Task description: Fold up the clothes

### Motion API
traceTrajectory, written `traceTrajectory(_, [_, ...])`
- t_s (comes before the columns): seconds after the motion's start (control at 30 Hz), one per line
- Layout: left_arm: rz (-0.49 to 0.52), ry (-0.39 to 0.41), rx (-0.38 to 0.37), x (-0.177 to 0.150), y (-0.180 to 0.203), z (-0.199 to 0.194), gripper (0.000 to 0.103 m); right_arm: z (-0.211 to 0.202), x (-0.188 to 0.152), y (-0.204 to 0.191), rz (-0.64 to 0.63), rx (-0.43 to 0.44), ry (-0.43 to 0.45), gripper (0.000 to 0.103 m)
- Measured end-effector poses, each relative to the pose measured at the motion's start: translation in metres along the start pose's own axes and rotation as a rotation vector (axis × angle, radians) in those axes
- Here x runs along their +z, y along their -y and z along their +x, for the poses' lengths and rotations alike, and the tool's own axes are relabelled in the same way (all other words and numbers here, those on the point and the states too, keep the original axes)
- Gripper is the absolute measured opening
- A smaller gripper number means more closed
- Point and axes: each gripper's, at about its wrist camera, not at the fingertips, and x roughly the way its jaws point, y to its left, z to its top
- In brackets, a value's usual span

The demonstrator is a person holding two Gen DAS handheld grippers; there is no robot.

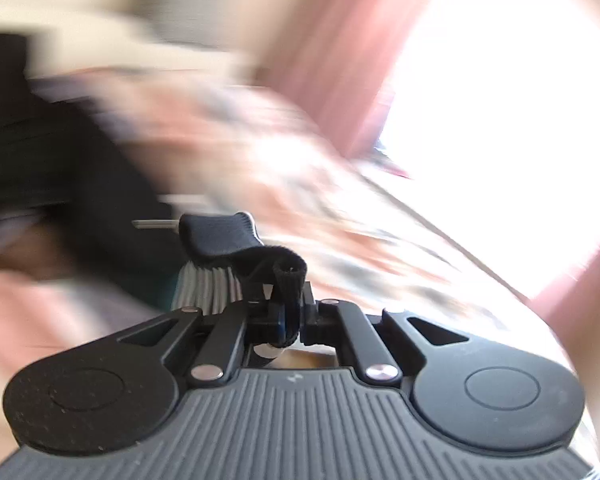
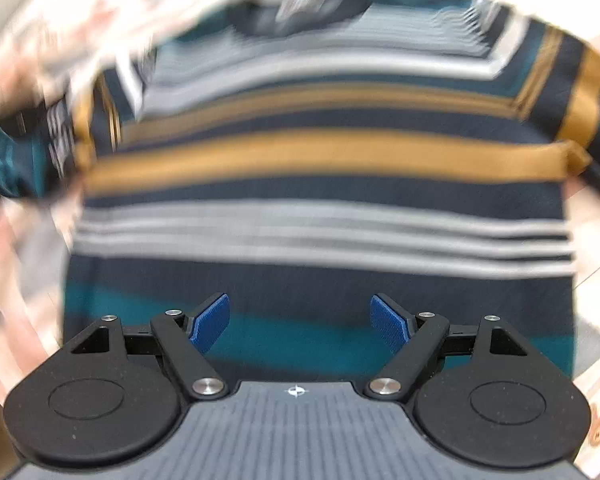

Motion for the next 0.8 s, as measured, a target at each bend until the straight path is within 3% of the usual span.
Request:
traceTrajectory(0.13, [0.052, -0.09, -0.313, -0.051, 0.114, 0.025, 0.005, -0.036, 0.021, 0.047, 0.11, -0.009, 0.239, 0.08])
traceTrajectory(0.2, [0.055, -0.161, -0.413, -0.089, 0.152, 0.04, 0.006, -0.046, 0.03, 0.077, 0.181, -0.012, 0.298, 0.08])
traceTrajectory(0.23, [0.061, -0.209, -0.454, -0.112, 0.166, 0.05, 0.015, -0.048, 0.033, 0.092, 0.221, 0.005, 0.315, 0.081])
traceTrajectory(0.27, [0.071, -0.272, -0.471, -0.137, 0.178, 0.062, 0.016, -0.046, 0.036, 0.106, 0.263, 0.024, 0.324, 0.081])
traceTrajectory(0.37, [0.139, -0.518, -0.403, -0.222, 0.19, 0.093, 0.015, -0.036, 0.04, 0.141, 0.385, 0.089, 0.315, 0.081])
traceTrajectory(0.43, [0.179, -0.647, -0.35, -0.254, 0.181, 0.101, 0.015, -0.025, 0.042, 0.154, 0.451, 0.188, 0.301, 0.081])
traceTrajectory(0.5, [0.198, -0.659, -0.355, -0.258, 0.17, 0.086, 0.015, -0.011, 0.046, 0.161, 0.488, 0.296, 0.275, 0.081])
traceTrajectory(0.57, [0.23, -0.633, -0.365, -0.243, 0.165, 0.065, 0.018, 0.006, 0.055, 0.161, 0.496, 0.347, 0.238, 0.081])
traceTrajectory(0.63, [0.247, -0.608, -0.352, -0.218, 0.158, 0.053, 0.024, 0.019, 0.065, 0.154, 0.437, 0.367, 0.22, 0.068])
traceTrajectory(0.7, [0.252, -0.581, -0.306, -0.196, 0.147, 0.039, 0.026, 0.031, 0.078, 0.15, 0.381, 0.366, 0.193, 0.04])
traceTrajectory(0.8, [0.237, -0.551, -0.215, -0.173, 0.121, 0.03, 0.026, 0.042, 0.091, 0.143, 0.323, 0.324, 0.189, 0.04])
